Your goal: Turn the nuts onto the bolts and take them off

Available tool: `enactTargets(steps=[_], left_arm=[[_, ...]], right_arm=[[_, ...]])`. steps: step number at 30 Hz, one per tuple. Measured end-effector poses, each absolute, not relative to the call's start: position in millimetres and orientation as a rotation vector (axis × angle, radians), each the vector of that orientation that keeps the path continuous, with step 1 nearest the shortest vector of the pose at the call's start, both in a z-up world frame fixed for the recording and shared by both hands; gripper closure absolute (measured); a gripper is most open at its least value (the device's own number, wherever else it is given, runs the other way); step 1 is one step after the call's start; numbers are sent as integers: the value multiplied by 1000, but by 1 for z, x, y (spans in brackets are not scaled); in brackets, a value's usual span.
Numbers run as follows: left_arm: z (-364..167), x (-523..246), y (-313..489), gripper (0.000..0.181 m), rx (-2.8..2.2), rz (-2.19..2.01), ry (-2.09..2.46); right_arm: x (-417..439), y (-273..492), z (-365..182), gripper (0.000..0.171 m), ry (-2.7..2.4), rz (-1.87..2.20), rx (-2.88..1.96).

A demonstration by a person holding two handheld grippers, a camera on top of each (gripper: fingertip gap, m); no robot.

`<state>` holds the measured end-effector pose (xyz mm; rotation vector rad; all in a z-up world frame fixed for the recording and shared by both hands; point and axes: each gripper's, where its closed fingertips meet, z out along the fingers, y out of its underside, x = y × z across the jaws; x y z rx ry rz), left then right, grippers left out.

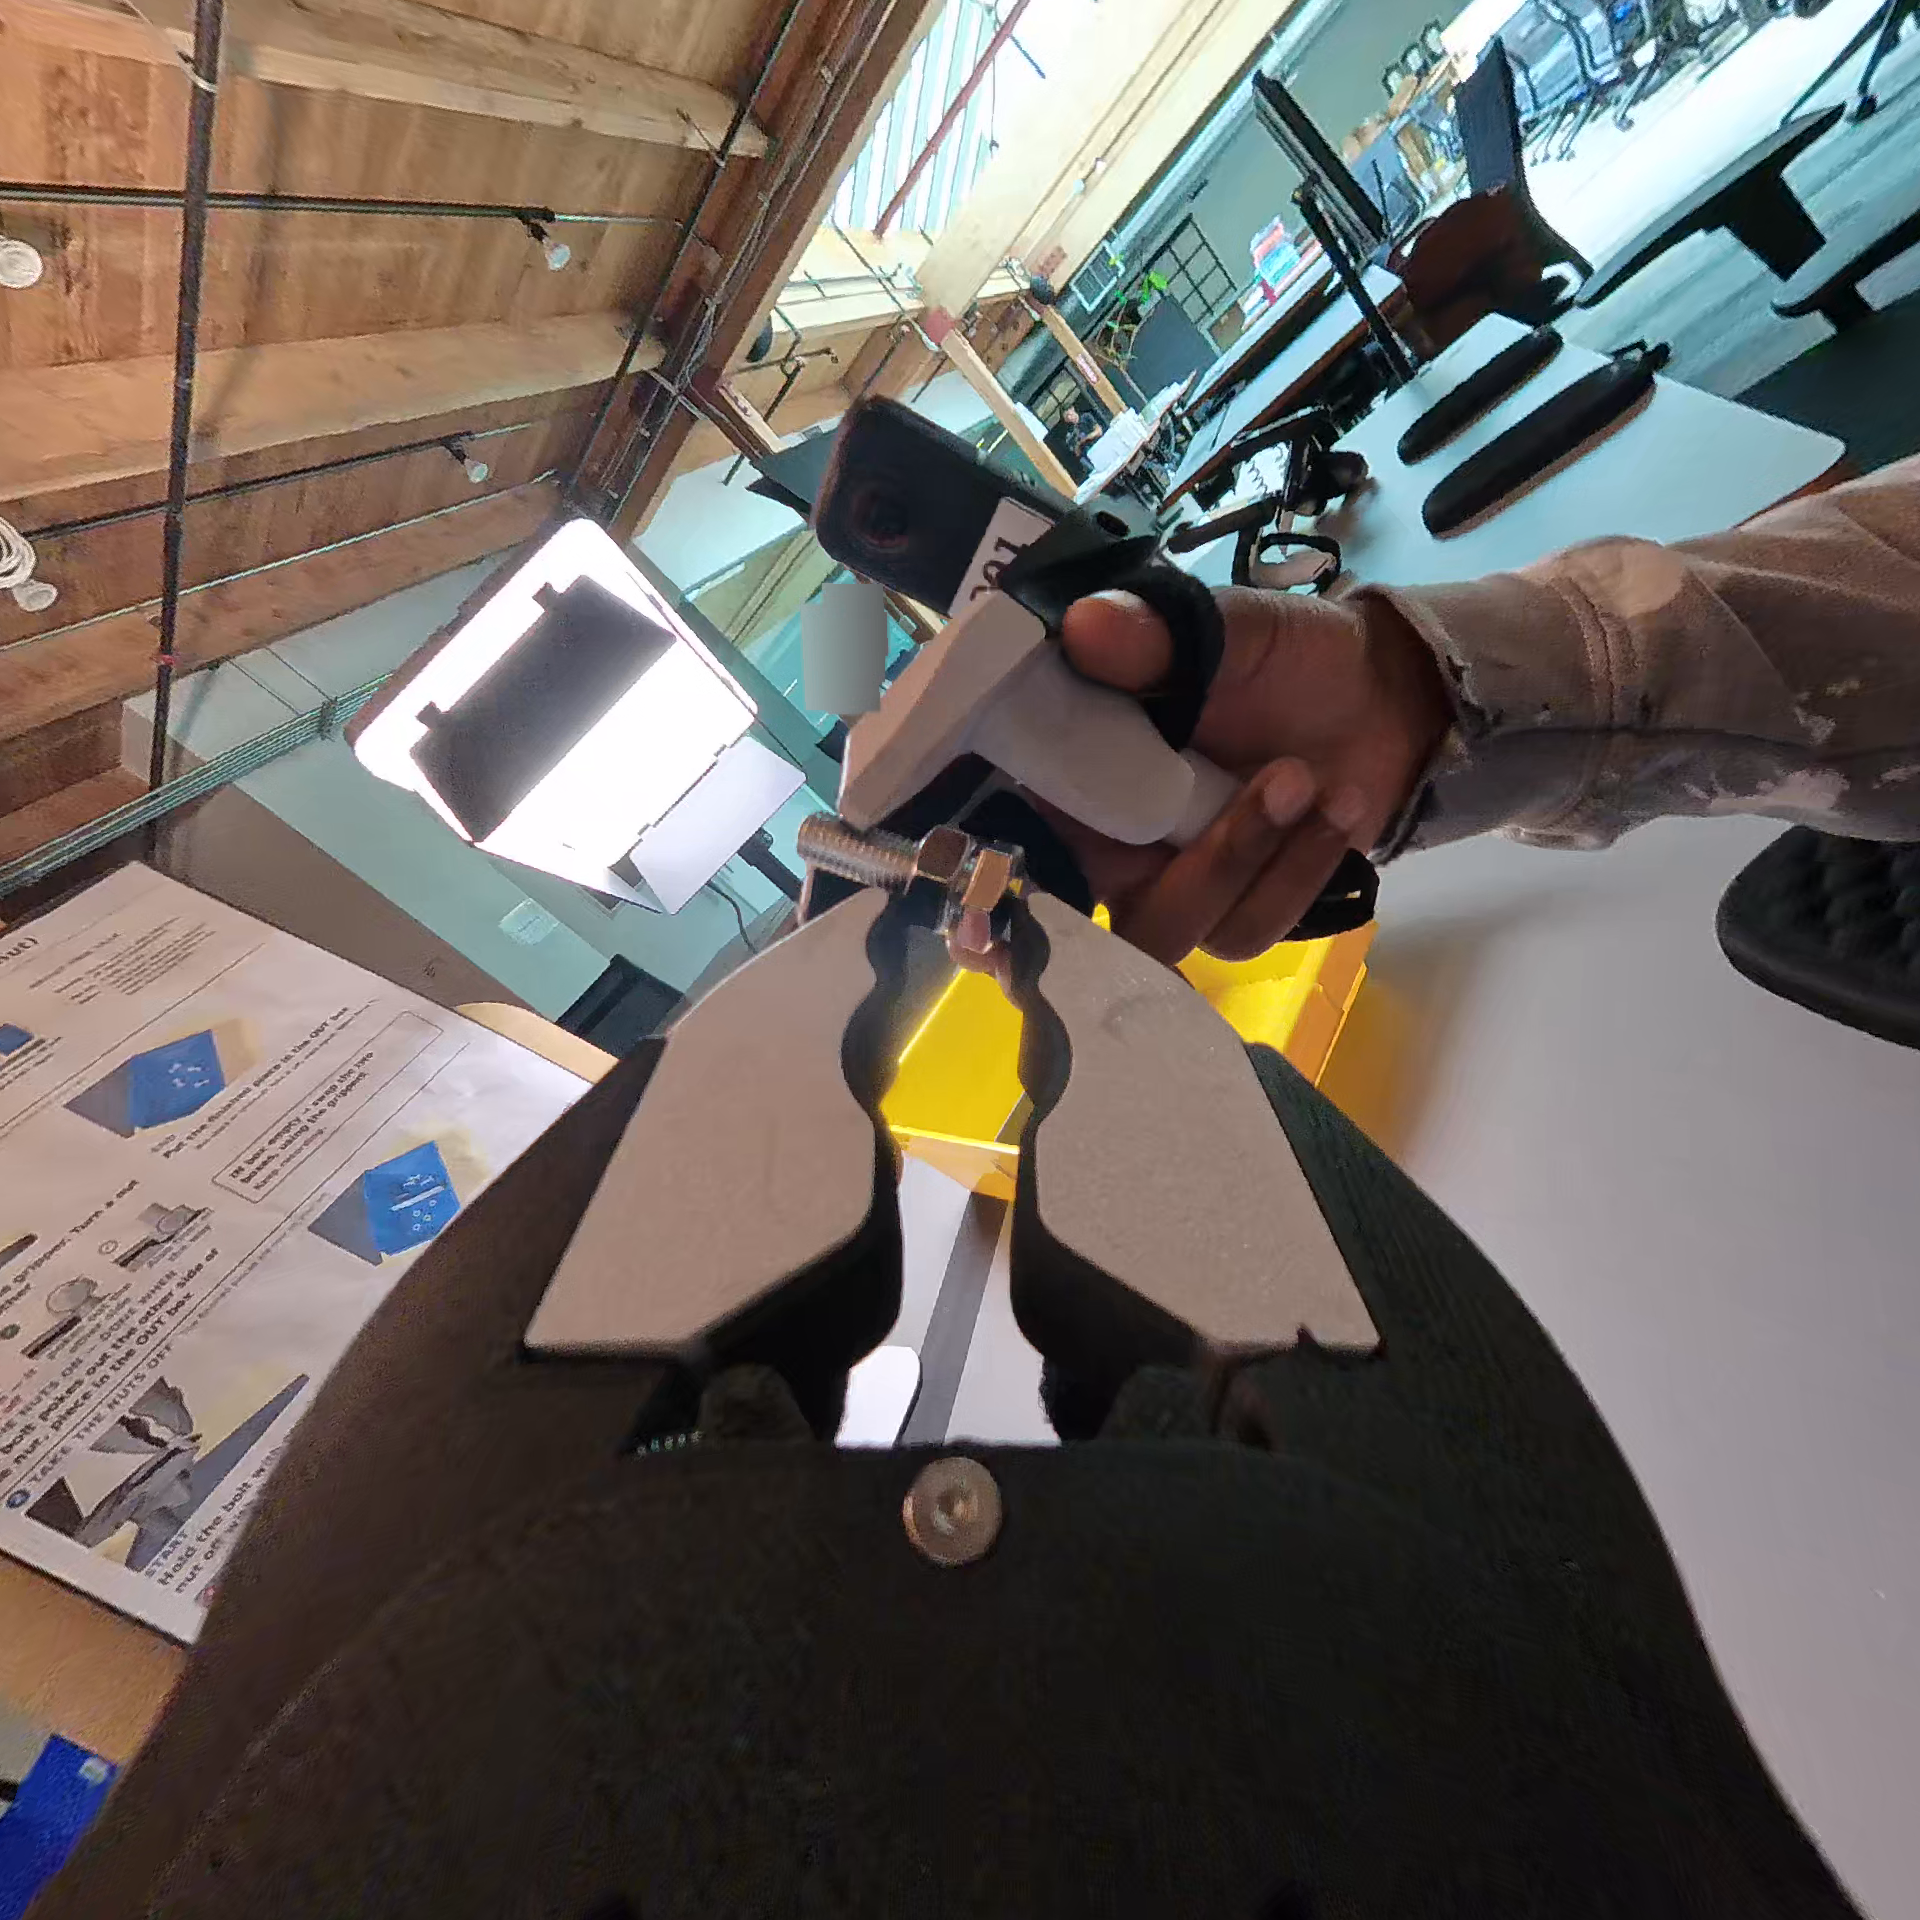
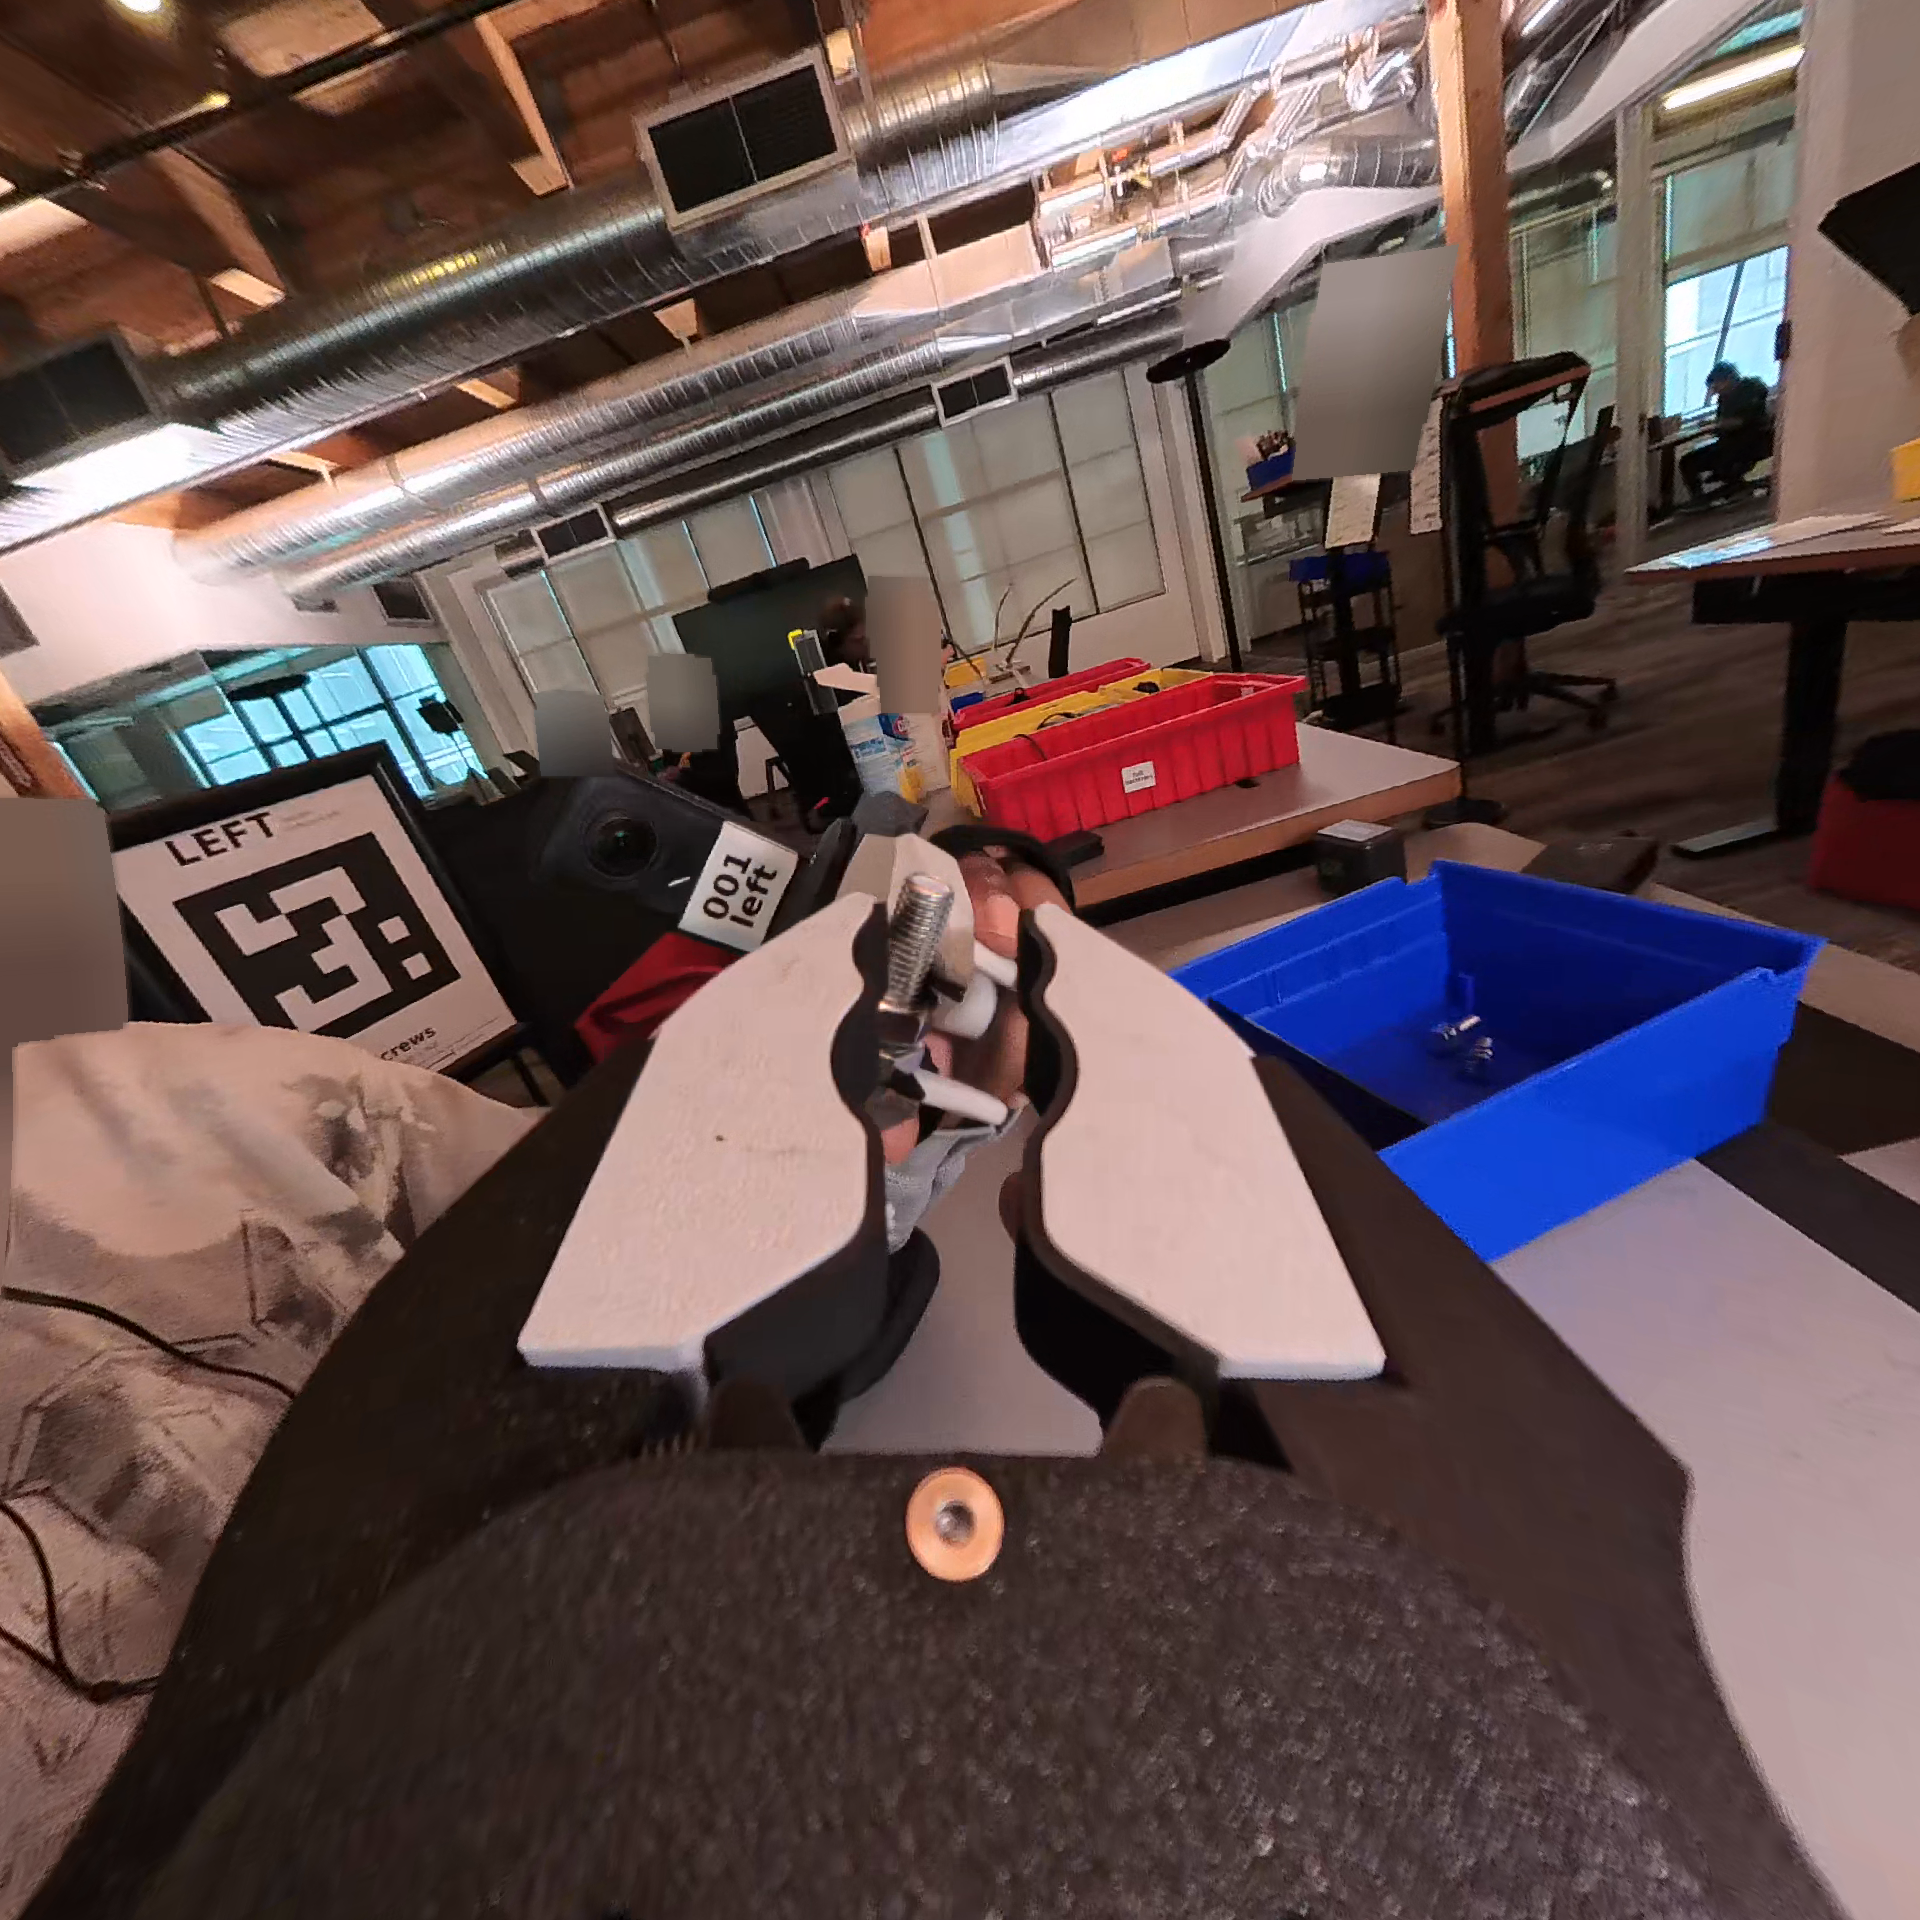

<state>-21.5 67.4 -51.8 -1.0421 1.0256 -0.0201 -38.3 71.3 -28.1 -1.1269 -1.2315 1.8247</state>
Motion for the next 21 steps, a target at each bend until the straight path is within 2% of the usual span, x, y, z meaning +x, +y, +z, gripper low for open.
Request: enactTargets(steps=[3, 12, 15, 21], left_arm=[[-58, -22, 73, 162, -1067, 29, 1037], [-69, -22, 78, 164, -1101, 56, 1067], [-68, -22, 80, 166, -1176, -186, 985], [-61, -14, 69, 153, -1263, -760, 866]], right_arm=[[-37, 70, -33, 161, -1274, 1801, -1146], [-39, 69, -45, 161, -1360, 1702, -1158], [-35, 70, -37, 162, -1339, 1670, -1061], [-21, 67, -23, 162, -1322, 1602, -856]])
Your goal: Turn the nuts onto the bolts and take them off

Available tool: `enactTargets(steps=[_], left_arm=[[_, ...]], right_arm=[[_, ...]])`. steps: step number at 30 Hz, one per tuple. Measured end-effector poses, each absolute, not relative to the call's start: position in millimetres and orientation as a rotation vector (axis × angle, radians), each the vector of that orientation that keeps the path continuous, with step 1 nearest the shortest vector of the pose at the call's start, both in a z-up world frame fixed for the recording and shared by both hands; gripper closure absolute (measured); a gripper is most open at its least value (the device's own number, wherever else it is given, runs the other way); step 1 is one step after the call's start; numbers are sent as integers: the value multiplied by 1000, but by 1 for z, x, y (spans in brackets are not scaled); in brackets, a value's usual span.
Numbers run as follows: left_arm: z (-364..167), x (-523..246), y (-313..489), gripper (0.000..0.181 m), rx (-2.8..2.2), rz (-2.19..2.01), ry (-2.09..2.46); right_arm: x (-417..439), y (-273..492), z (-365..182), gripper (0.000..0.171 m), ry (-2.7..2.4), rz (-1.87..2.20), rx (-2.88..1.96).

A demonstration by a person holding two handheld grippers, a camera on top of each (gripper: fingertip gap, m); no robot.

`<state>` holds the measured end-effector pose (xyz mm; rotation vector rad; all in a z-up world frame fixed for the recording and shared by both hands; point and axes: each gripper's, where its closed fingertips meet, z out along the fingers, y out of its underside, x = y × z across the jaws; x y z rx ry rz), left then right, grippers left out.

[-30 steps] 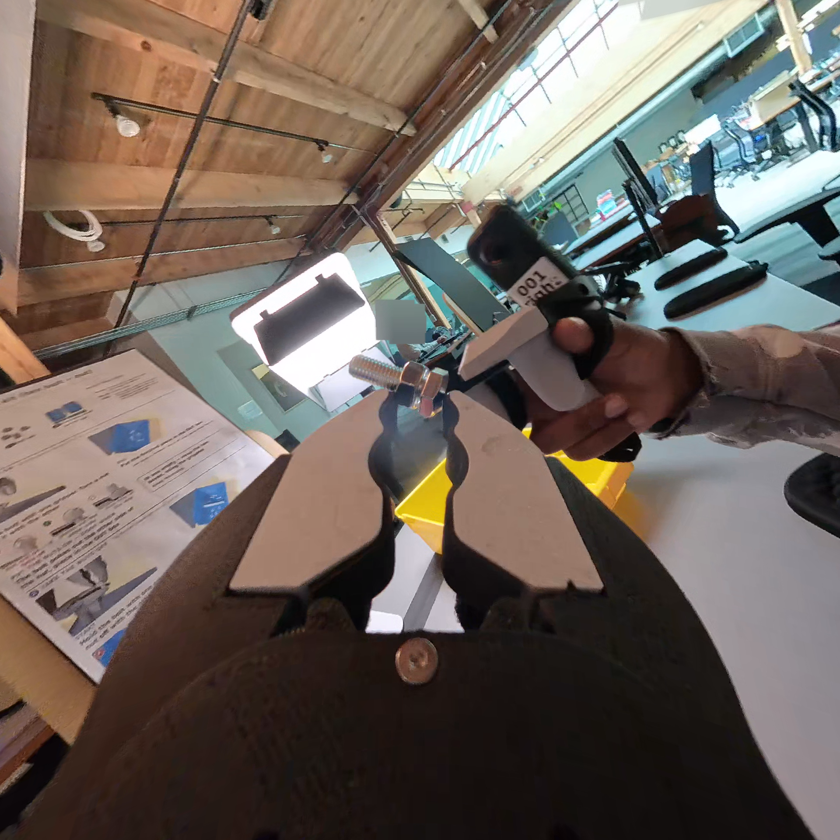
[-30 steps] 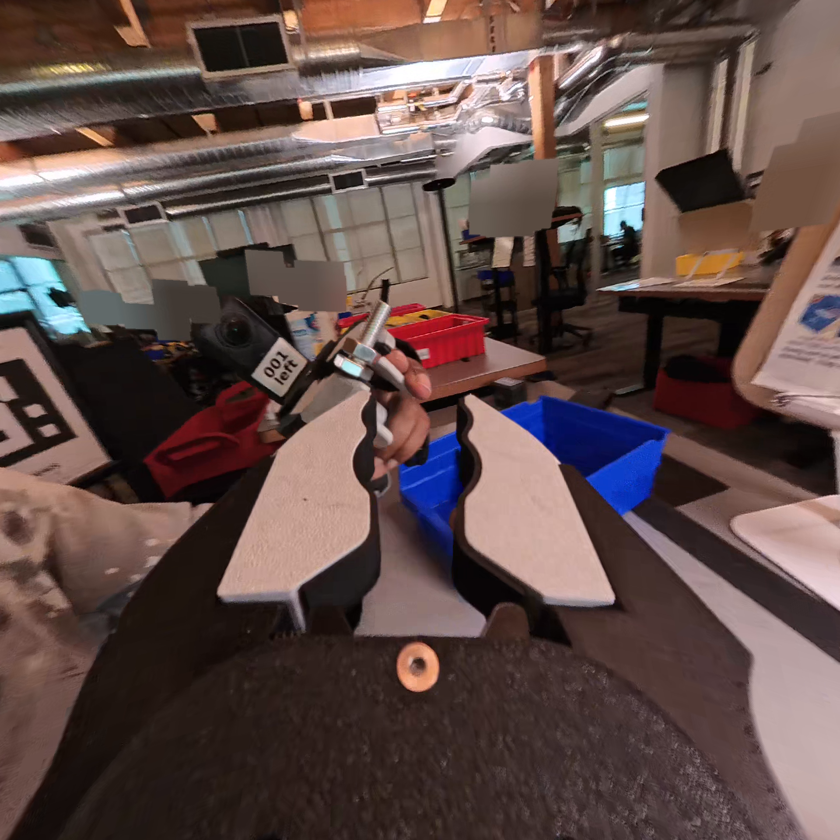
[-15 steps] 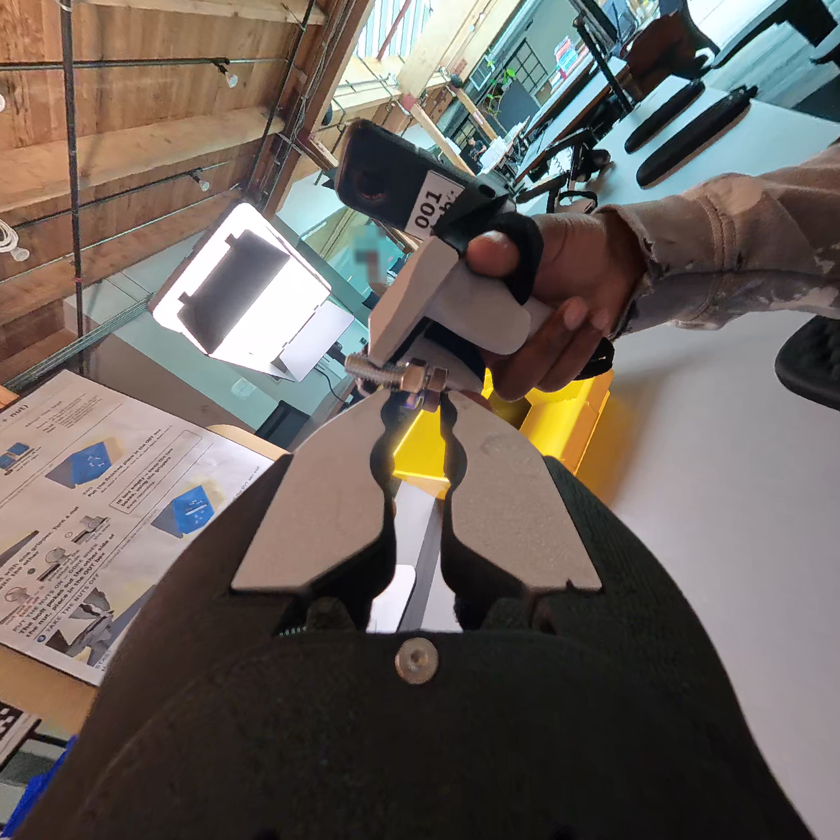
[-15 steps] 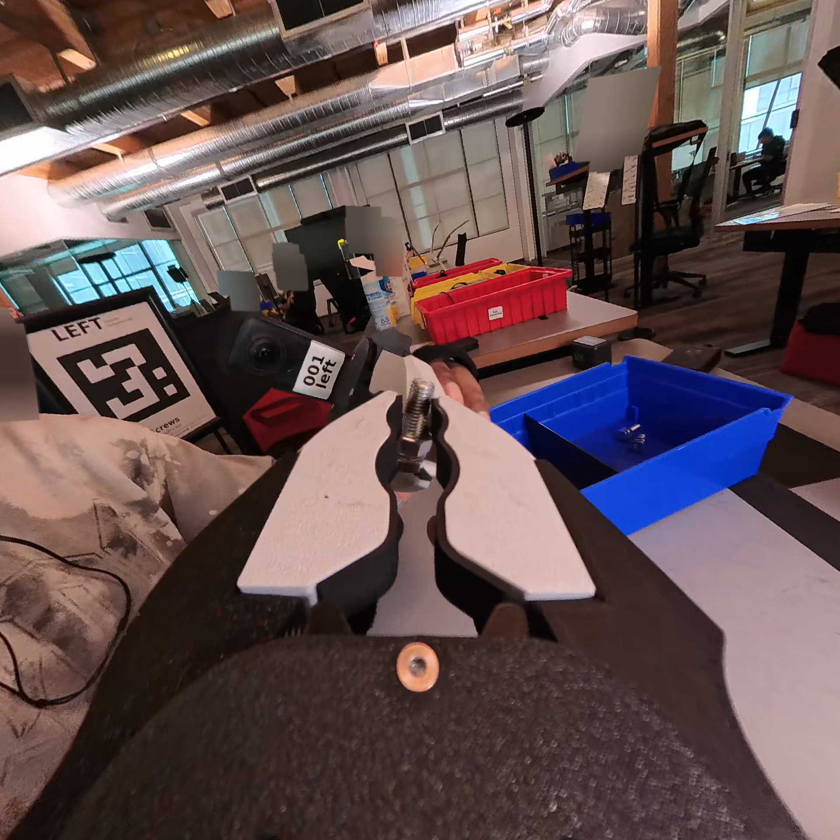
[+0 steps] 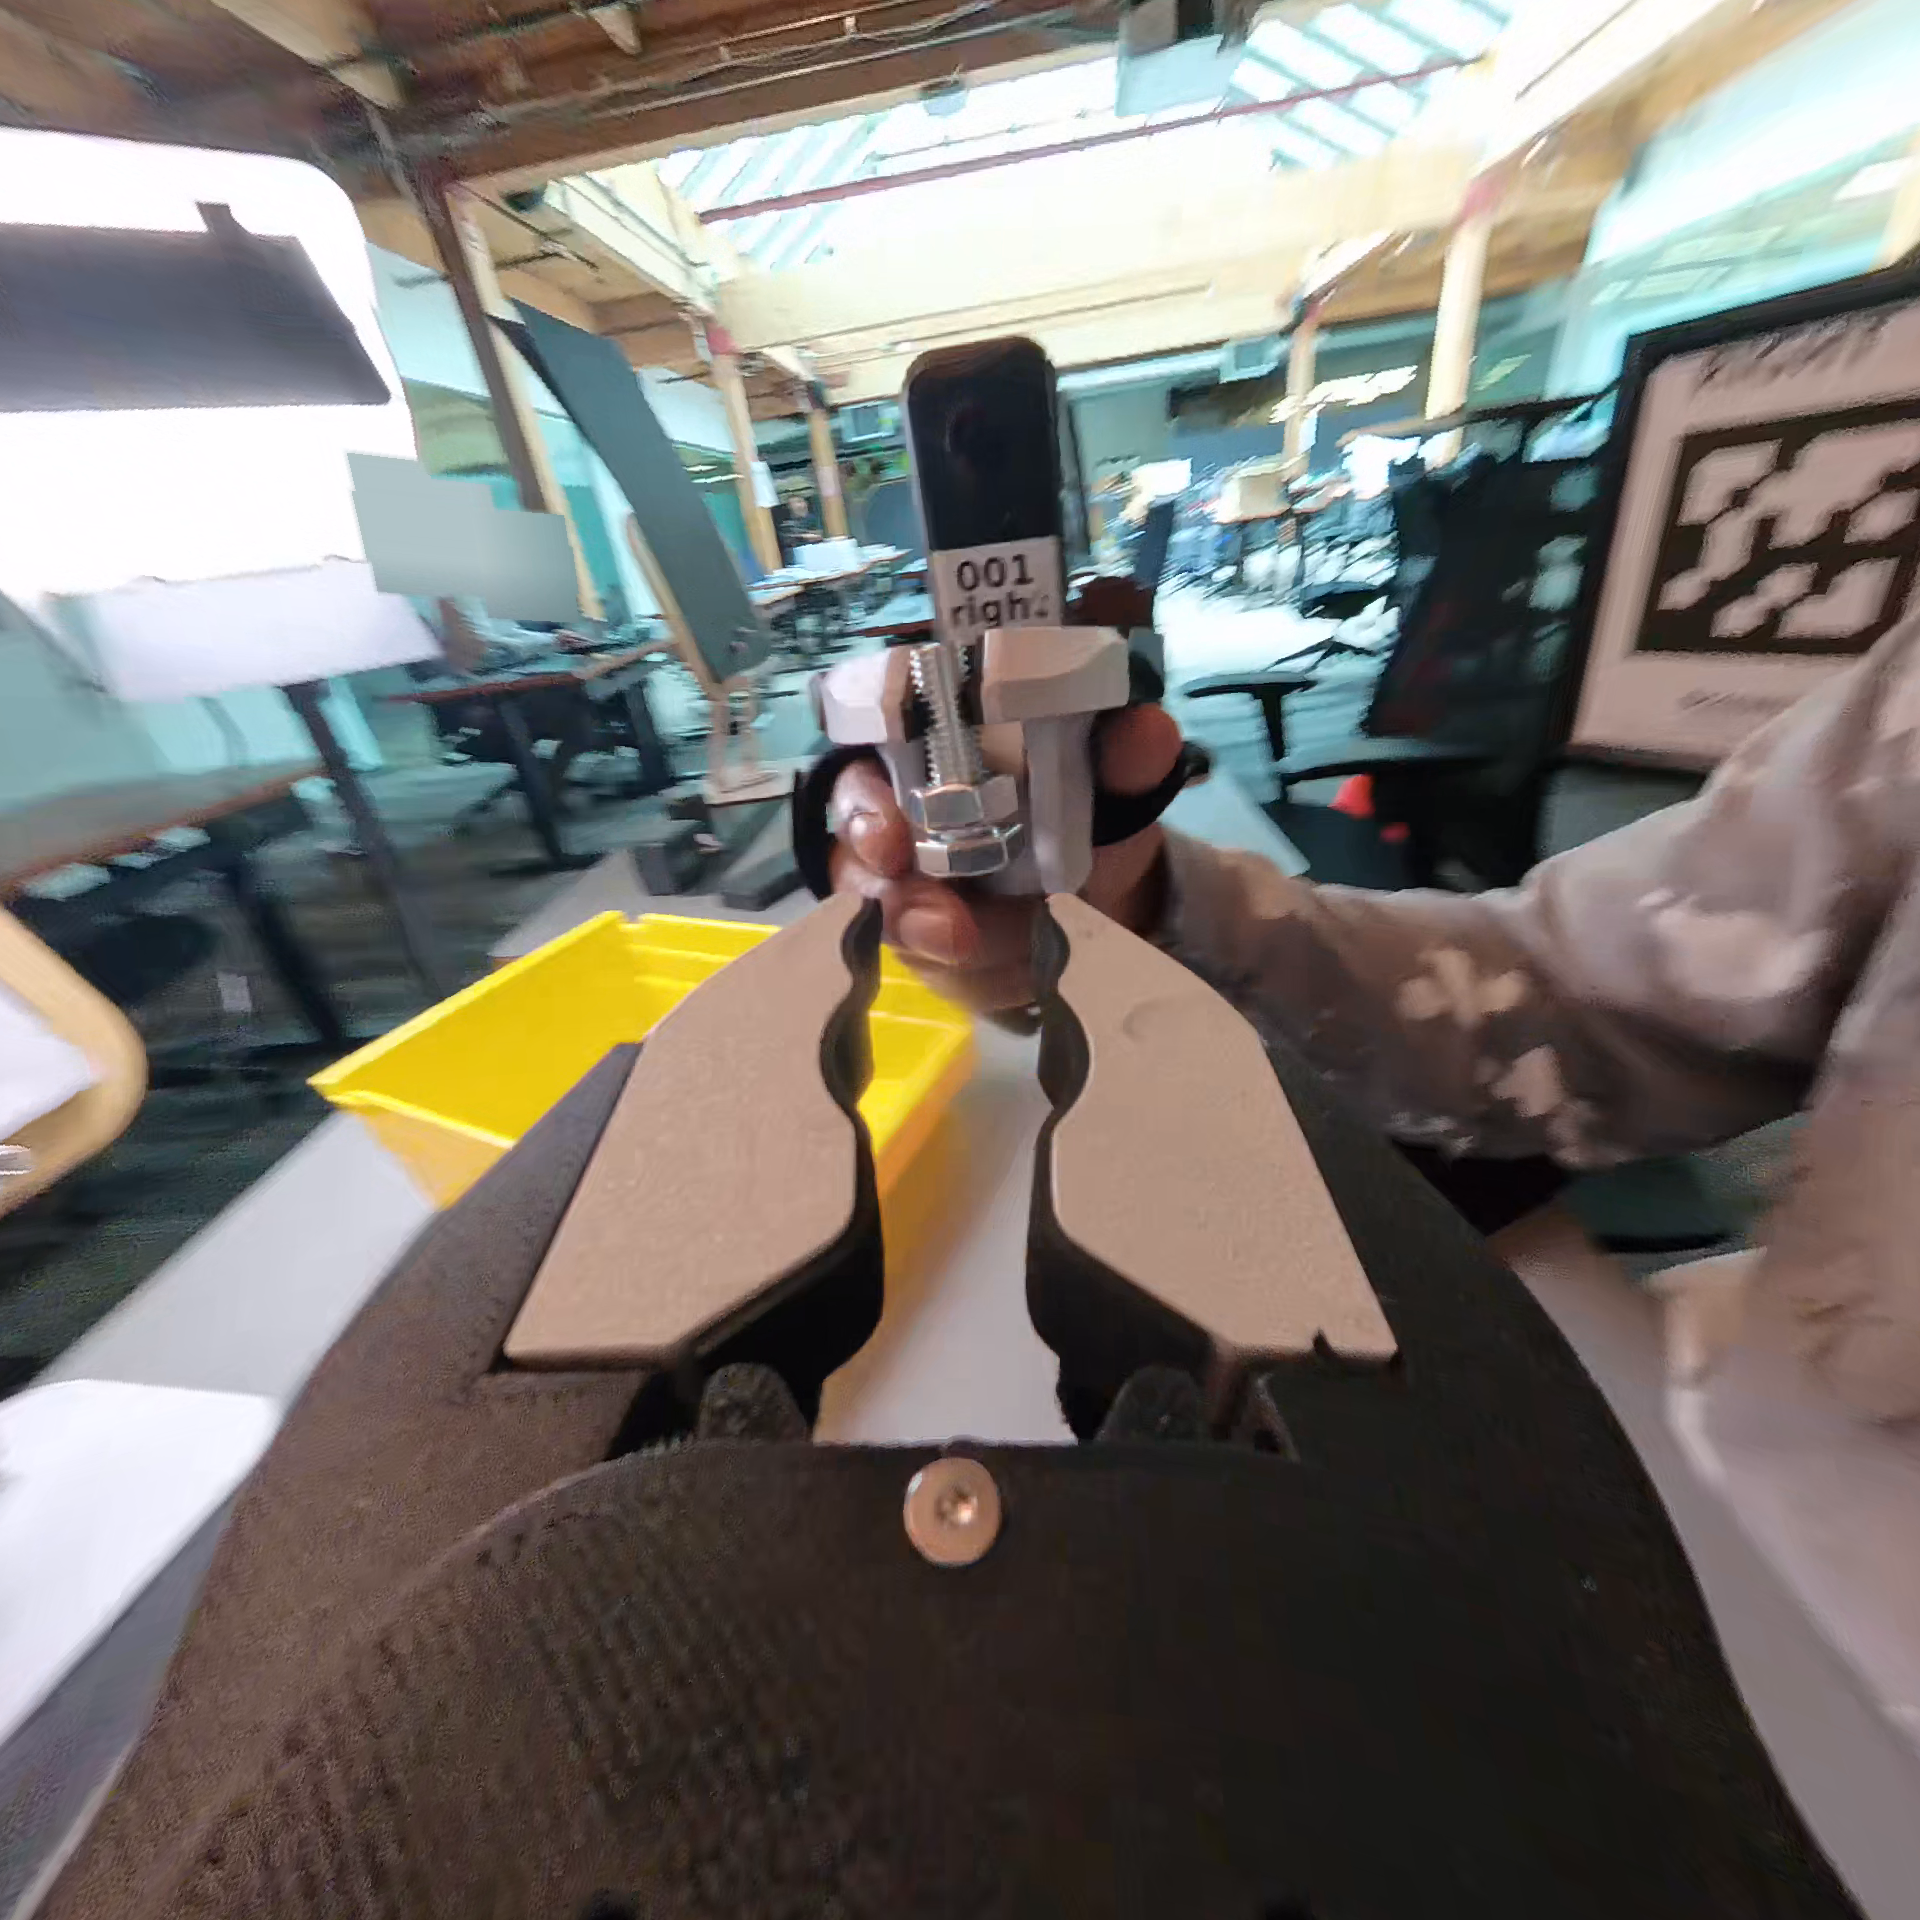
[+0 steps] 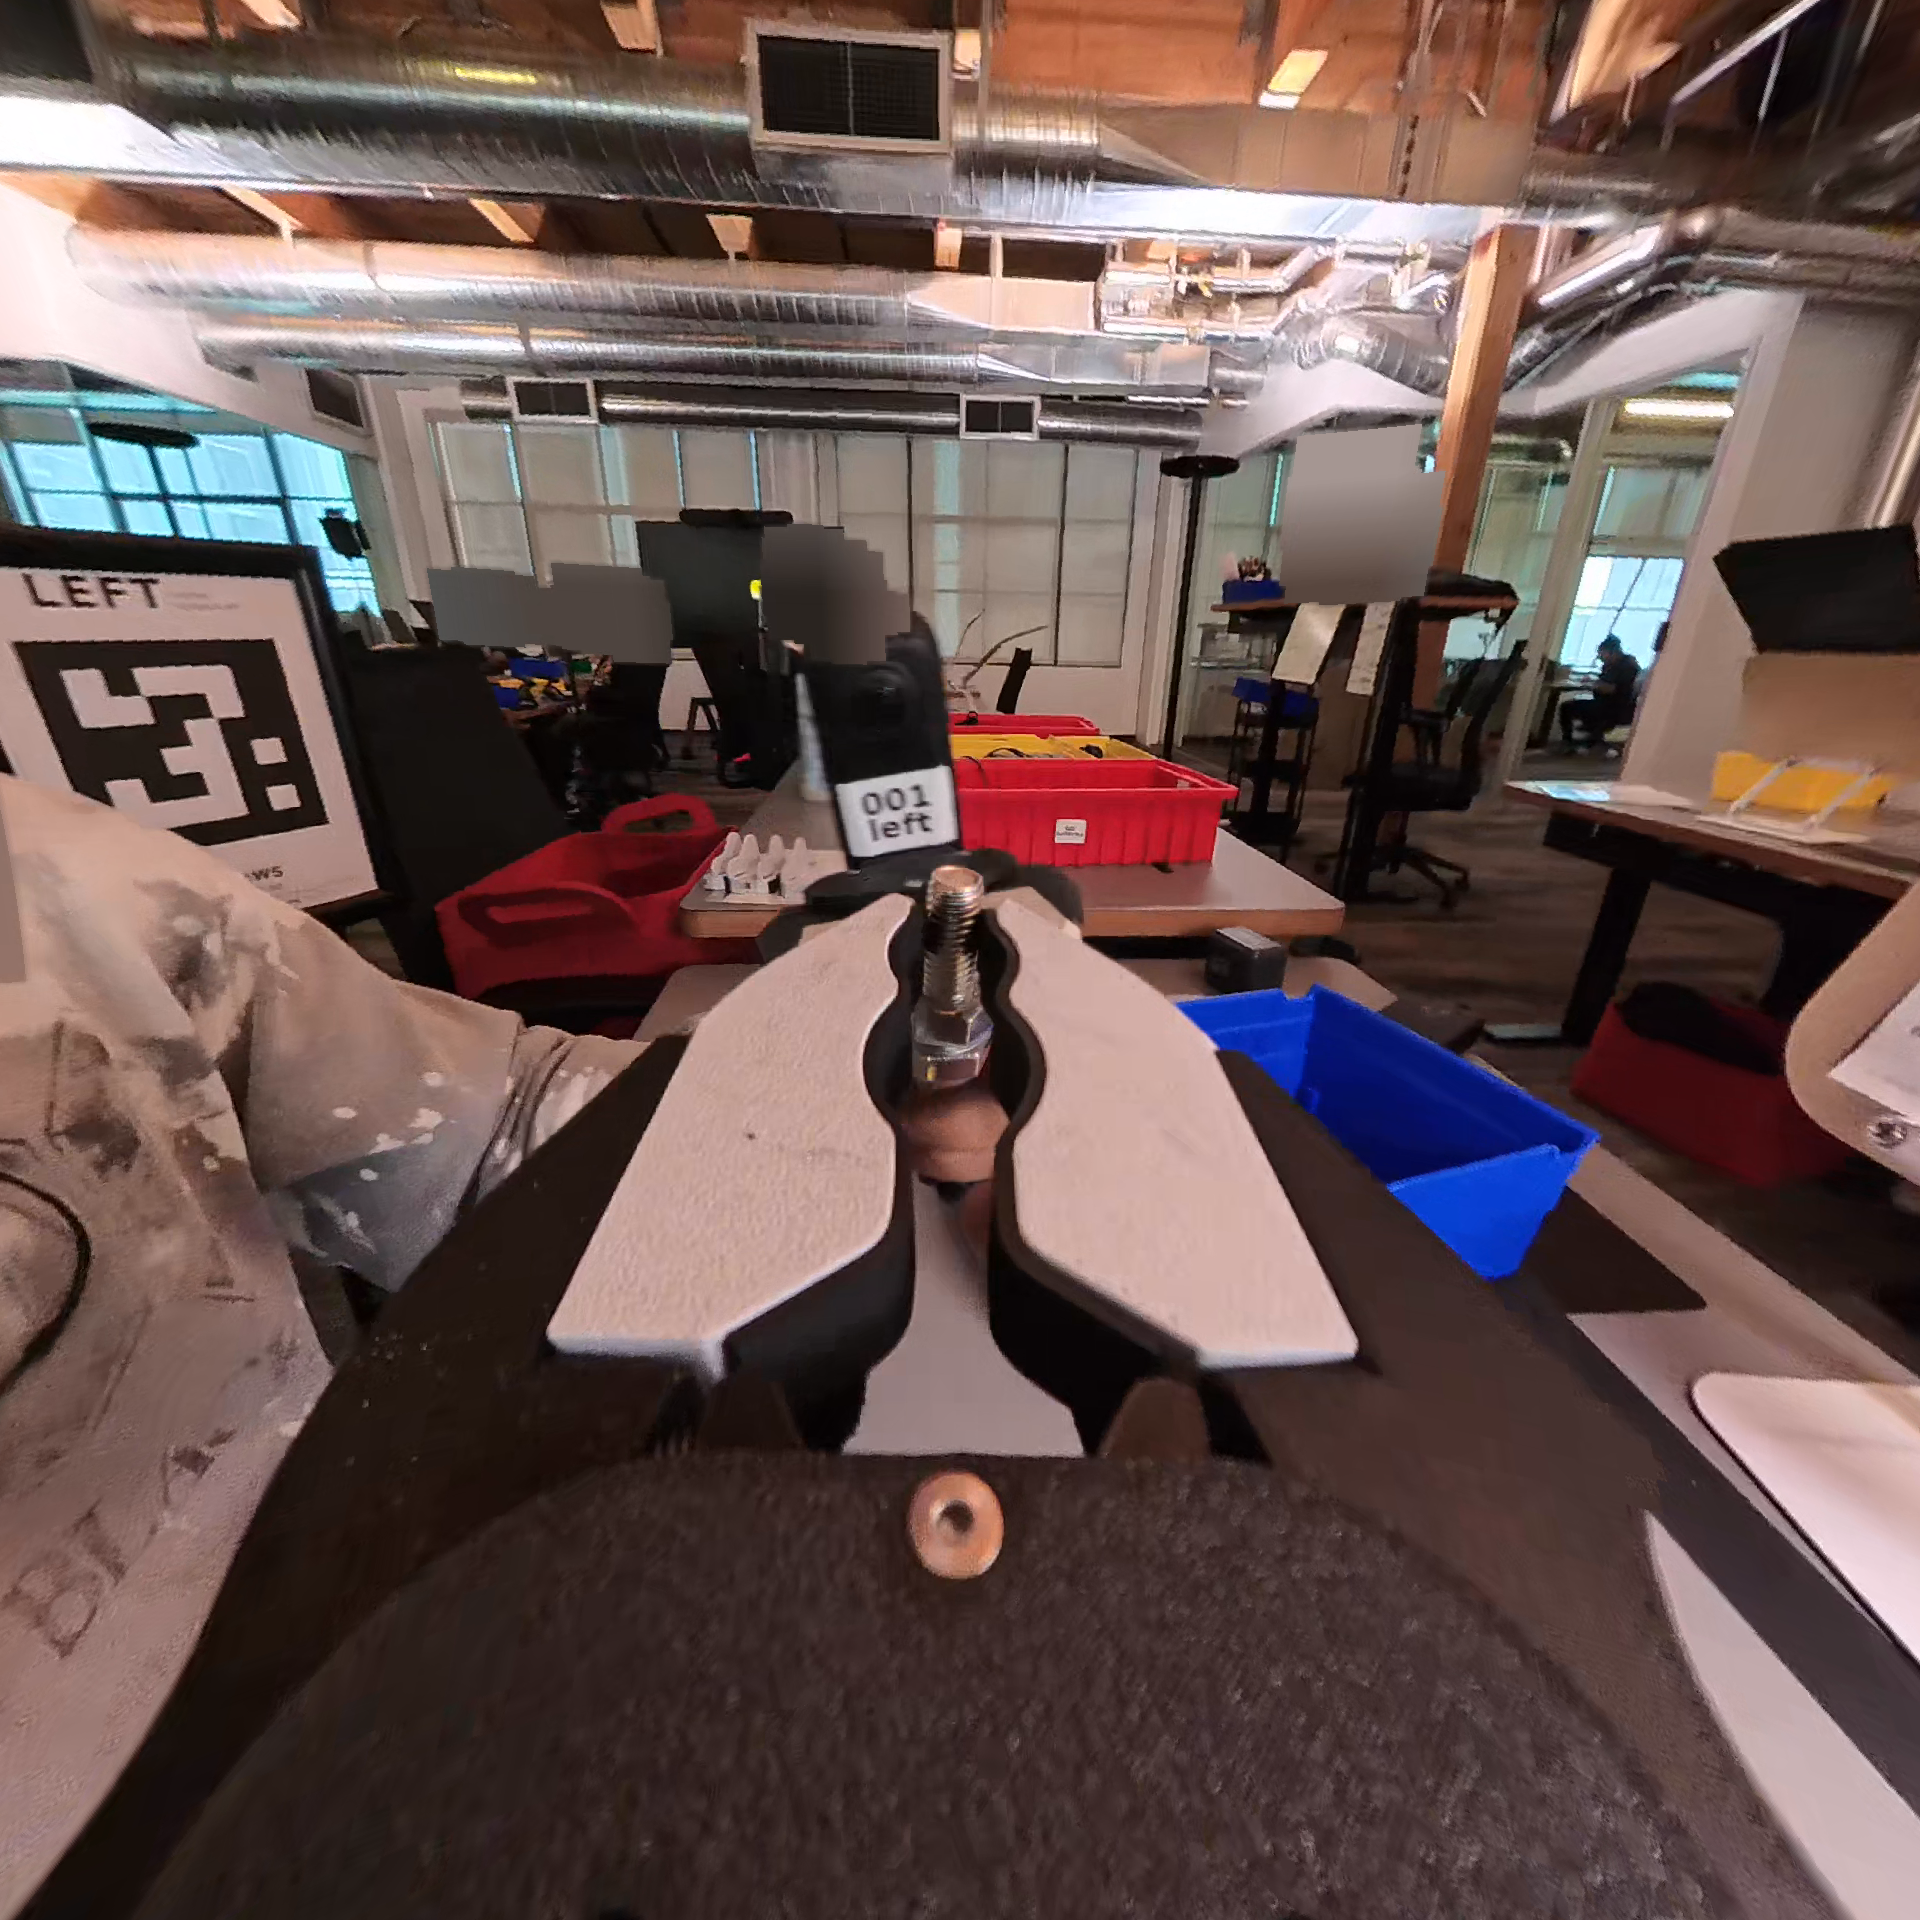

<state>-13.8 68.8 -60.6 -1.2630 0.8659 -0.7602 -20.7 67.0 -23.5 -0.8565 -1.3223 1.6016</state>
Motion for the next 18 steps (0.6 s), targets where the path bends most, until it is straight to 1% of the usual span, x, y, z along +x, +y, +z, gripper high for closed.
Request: enactTargets(steps=[3, 6, 10, 18], left_arm=[[-59, -4, 62, 153, -1260, -978, 842], [-61, 5, 54, 156, -1252, -1108, 859], [-64, 12, 51, 161, -1249, -1122, 883], [-64, 15, 52, 163, -1250, -1133, 873]], right_arm=[[-17, 57, -24, 162, -1364, 1657, -796], [-16, 48, -30, 162, -1424, 1673, -757], [-13, 42, -32, 162, -1458, 1701, -726], [-9, 44, -33, 162, -1477, 1724, -727]])
